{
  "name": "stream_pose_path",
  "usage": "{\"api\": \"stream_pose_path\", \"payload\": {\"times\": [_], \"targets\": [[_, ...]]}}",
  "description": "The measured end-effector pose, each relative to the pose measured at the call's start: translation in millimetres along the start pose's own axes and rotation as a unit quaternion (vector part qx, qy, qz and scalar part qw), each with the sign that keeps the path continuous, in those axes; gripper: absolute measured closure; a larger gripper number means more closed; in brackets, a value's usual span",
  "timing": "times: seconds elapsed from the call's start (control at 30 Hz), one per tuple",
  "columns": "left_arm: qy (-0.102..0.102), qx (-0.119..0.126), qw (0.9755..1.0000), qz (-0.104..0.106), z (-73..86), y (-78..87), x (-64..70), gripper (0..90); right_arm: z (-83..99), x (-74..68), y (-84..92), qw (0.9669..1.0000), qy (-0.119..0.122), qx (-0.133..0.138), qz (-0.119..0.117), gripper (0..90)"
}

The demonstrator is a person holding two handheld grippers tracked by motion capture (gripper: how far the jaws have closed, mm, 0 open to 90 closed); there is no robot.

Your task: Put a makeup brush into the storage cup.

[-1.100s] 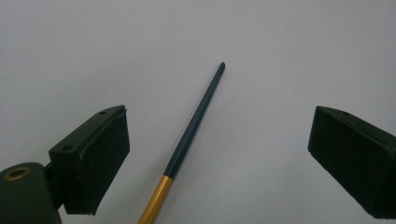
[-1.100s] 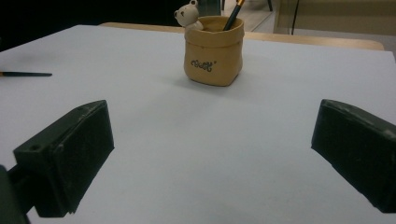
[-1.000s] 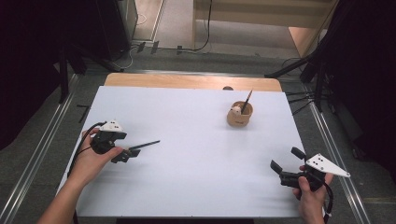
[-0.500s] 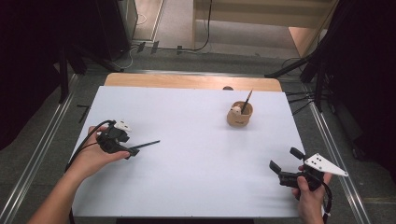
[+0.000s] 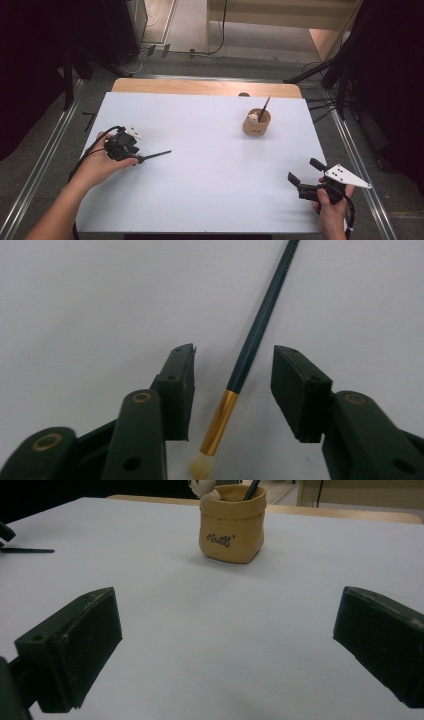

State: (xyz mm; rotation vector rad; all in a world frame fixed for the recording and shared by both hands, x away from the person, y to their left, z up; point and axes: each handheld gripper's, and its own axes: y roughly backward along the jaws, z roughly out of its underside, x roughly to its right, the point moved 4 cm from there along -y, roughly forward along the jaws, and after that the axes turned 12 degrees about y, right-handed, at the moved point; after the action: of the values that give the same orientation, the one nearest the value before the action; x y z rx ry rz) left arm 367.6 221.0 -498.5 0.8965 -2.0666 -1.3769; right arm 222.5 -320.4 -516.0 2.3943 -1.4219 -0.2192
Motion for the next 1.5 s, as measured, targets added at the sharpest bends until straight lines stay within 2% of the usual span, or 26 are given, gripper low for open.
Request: {"api": "stream_pose_path", "payload": {"times": [0.23, 0.4, 0.63, 0.9, 1.1, 1.13, 1.17, 1.23, 1.27, 1.33, 1.37, 1.4, 1.5], "targets": [[-0.006, -0.018, 0.9998, 0.001, 1.5, -6.0, -1.8, 65.9, 0.3, -0.2, -1.6, 1.0000, 0.002, -0.002, 0.000, 0.0], [-0.009, -0.019, 0.9998, 0.002, 2.4, -6.4, -2.7, 70.9, 0.6, -1.1, -1.9, 1.0000, 0.001, -0.005, 0.000, 0.0], [-0.003, -0.025, 0.9994, 0.025, 2.3, -7.2, -4.5, 83.8, 1.3, -0.9, -2.8, 1.0000, 0.001, -0.006, 0.000, 0.0], [-0.006, -0.023, 0.9994, 0.026, 2.4, -6.5, -4.6, 84.6, 1.3, -2.1, -3.7, 1.0000, 0.001, -0.008, -0.001, 0.0], [0.013, 0.019, 0.9991, 0.036, 0.5, 1.5, -4.2, 84.7, -1.9, -5.8, -4.5, 0.9999, 0.008, -0.007, 0.000, 0.0], [0.019, 0.041, 0.9983, 0.037, -1.0, 6.6, -2.5, 84.7, -3.7, -8.4, -5.4, 0.9999, 0.013, -0.008, -0.002, 0.0], [0.019, 0.041, 0.9983, 0.037, -1.0, 6.6, -2.5, 84.7, -4.4, -9.5, -5.8, 0.9999, 0.013, -0.009, -0.002, 0.0], [0.017, 0.056, 0.9976, 0.037, -2.1, 11.1, -0.3, 84.7, -6.2, -12.1, -7.2, 0.9998, 0.019, -0.009, -0.005, 0.0], [0.016, 0.071, 0.9966, 0.039, -3.1, 15.0, 2.5, 84.7, -7.3, -13.2, -8.0, 0.9997, 0.021, -0.010, -0.005, 0.0], [0.017, 0.080, 0.9959, 0.039, -3.6, 16.6, 4.0, 84.7, -8.4, -14.0, -8.5, 0.9996, 0.024, -0.010, -0.005, 0.0], [0.018, 0.094, 0.9945, 0.043, -4.3, 20.3, 7.3, 84.7, -11.3, -16.0, -9.6, 0.9997, 0.023, -0.009, -0.006, 0.0], [0.018, 0.094, 0.9945, 0.043, -4.3, 20.3, 7.3, 84.7, -11.3, -16.0, -9.6, 0.9997, 0.023, -0.009, -0.006, 0.0], [0.020, 0.119, 0.9914, 0.050, -5.6, 25.0, 12.6, 84.7, -16.2, -18.7, -11.5, 0.9997, 0.023, -0.006, -0.009, 0.0]]}}
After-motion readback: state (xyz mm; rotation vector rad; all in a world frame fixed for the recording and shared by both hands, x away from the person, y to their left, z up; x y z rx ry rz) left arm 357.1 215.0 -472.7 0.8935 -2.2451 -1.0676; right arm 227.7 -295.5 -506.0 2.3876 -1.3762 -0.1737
